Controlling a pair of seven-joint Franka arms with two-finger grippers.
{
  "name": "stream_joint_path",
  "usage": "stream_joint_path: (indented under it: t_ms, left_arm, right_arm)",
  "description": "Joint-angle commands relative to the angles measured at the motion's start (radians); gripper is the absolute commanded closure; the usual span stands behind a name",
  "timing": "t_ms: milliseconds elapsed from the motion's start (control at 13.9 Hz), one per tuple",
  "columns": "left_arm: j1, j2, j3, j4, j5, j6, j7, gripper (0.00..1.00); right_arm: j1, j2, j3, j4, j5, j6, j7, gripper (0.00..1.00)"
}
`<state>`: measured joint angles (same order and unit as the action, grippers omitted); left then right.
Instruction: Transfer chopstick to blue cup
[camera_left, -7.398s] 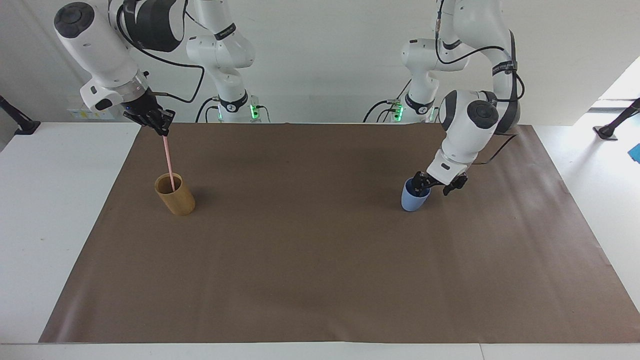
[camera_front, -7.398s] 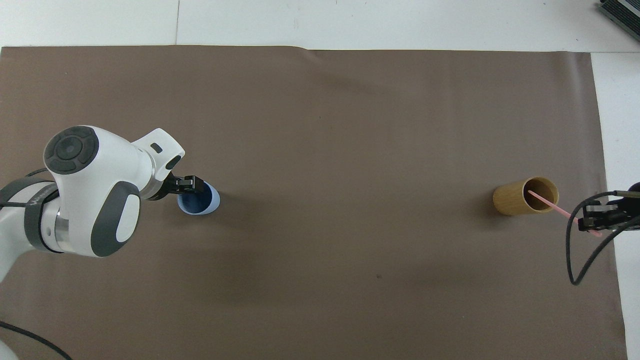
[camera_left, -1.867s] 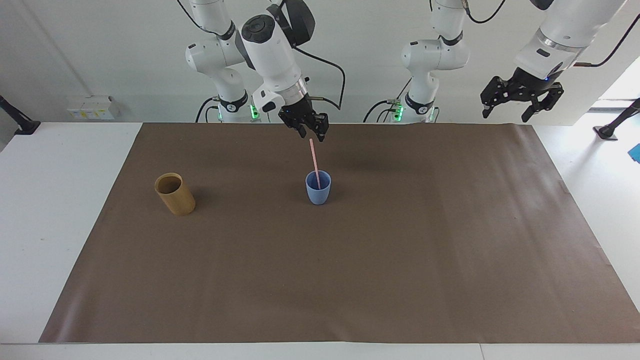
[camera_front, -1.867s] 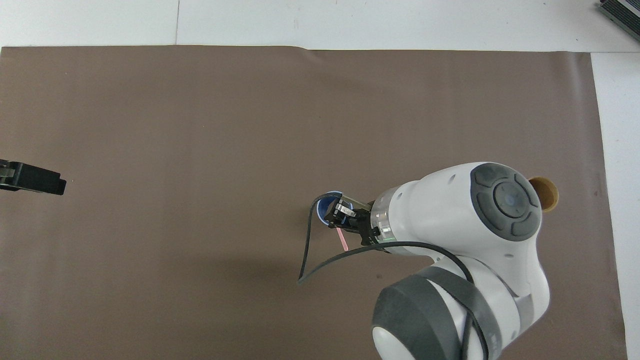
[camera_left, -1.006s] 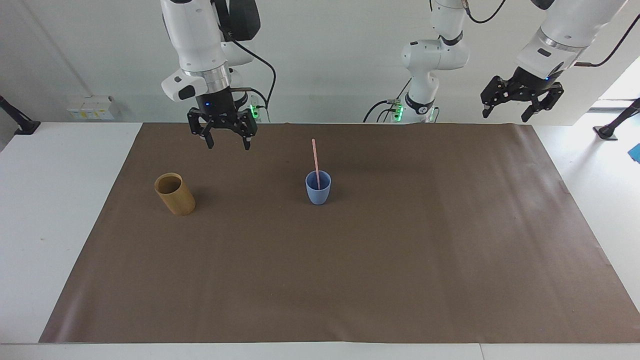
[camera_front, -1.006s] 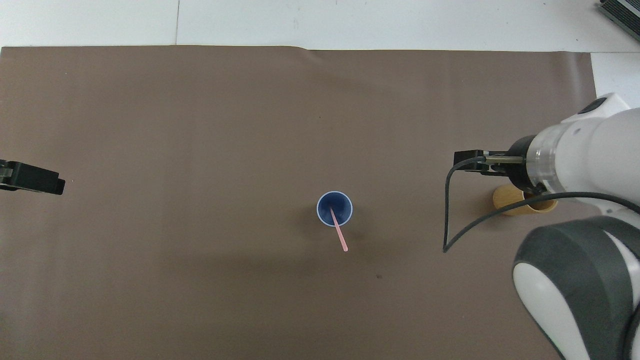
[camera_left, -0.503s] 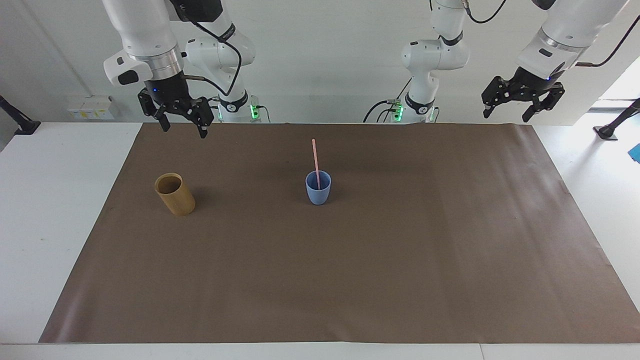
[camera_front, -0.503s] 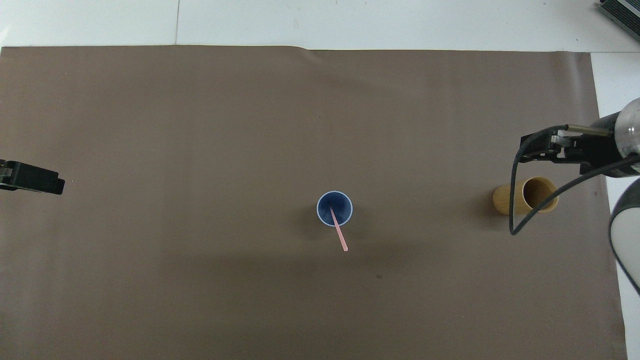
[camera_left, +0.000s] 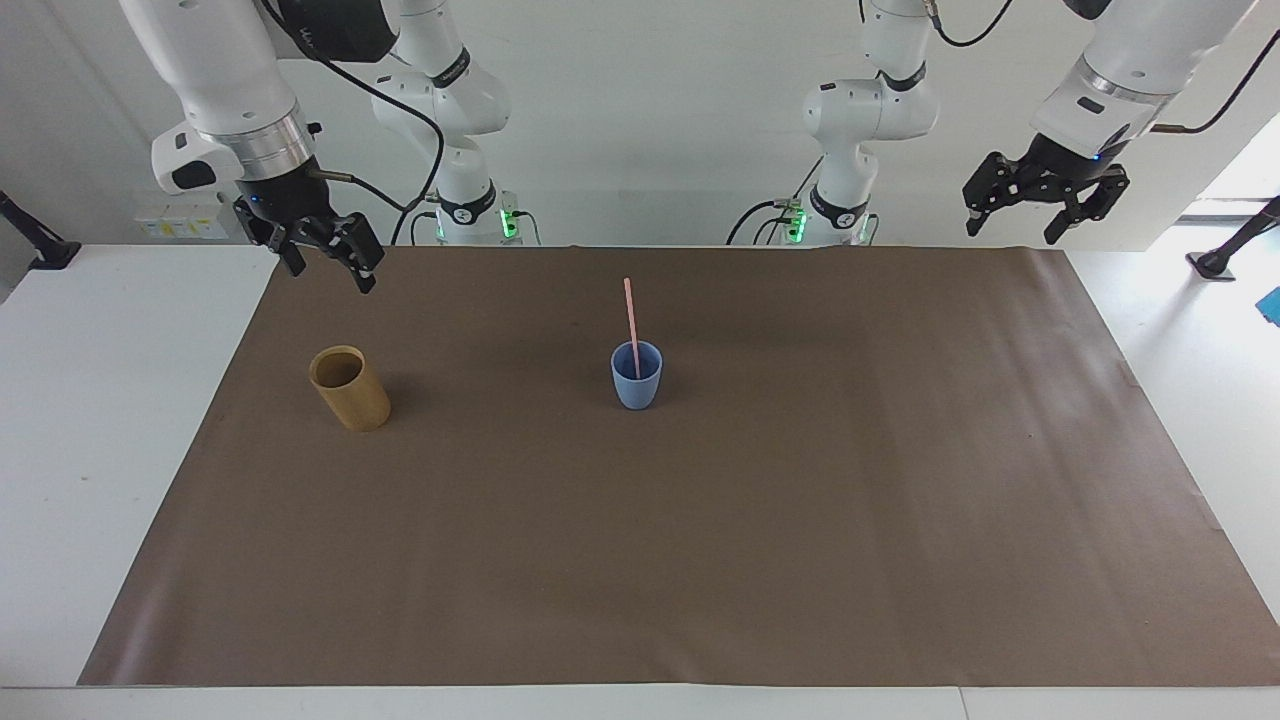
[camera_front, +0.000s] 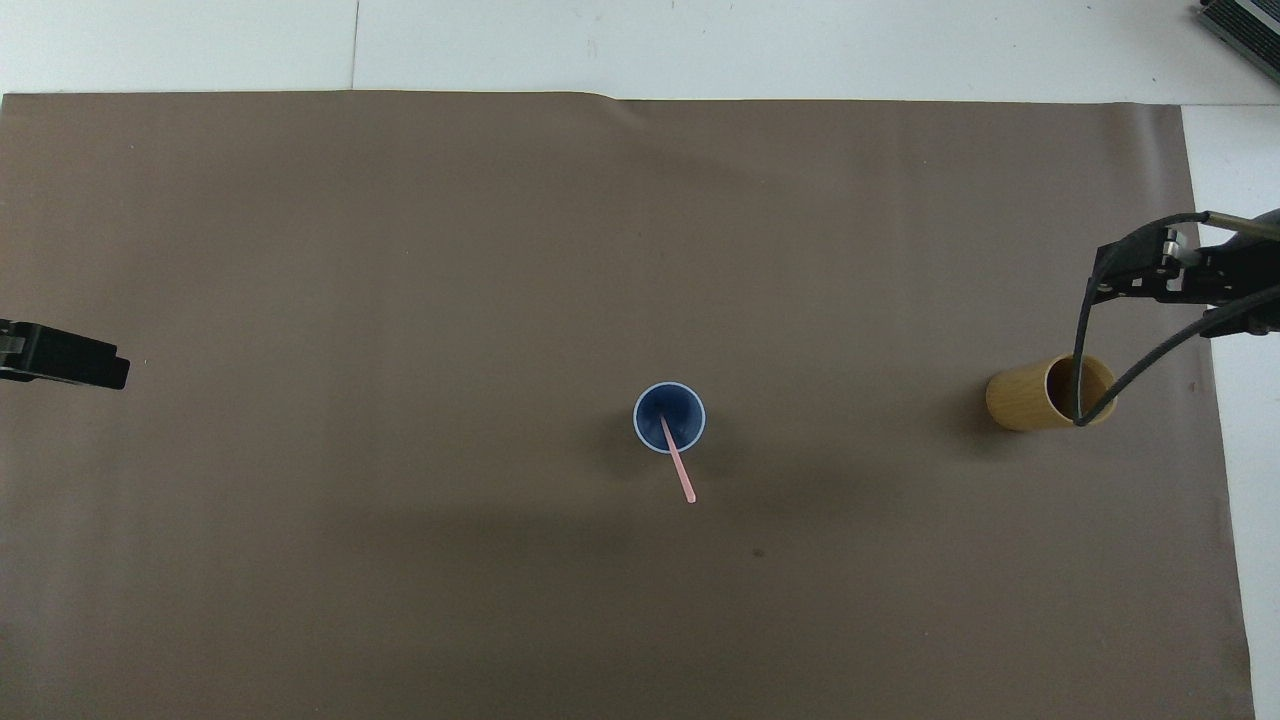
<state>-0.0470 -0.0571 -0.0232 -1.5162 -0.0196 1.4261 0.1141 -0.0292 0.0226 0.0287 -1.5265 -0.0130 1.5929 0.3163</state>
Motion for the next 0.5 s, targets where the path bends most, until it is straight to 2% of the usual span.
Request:
stream_joint_path:
  t_ms: [0,287,431]
  left_arm:
    - [0.006,-0.02,-0.003,-0.015,-0.002,-0.003,-0.005,0.0]
    - [0.007,-0.02,-0.003,-0.015,-0.002,-0.003,-0.005,0.0]
    - [0.006,-0.02,-0.003,-0.015,-0.002,-0.003,-0.005,0.0]
  right_arm:
    - [-0.023,0.007,0.007,0.02,0.021,0.001,-0.028,0.0]
    - [-0.006,-0.024,0.023,0.016,0.018,-0.094,-0.028,0.0]
    - [-0.006,-0.026,0.031,0.014,0.015,-0.099,-0.029,0.0]
